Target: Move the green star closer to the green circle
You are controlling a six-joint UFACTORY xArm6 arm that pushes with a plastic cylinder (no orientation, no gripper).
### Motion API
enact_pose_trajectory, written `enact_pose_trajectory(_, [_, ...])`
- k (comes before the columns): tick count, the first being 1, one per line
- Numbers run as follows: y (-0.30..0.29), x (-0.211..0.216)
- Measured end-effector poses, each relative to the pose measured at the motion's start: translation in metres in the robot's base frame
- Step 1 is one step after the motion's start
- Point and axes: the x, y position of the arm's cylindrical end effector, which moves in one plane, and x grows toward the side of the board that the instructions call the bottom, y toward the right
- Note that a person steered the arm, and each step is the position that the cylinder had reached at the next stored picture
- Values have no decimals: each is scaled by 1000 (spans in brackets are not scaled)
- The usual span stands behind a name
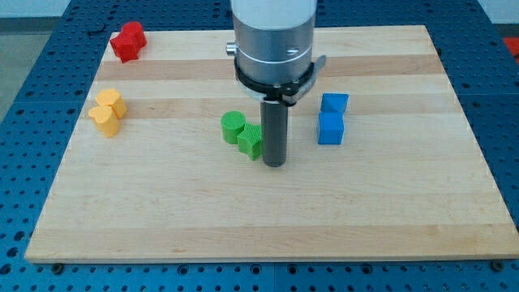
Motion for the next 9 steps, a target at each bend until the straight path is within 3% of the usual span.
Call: enact_pose_trajectory(9, [3,-23])
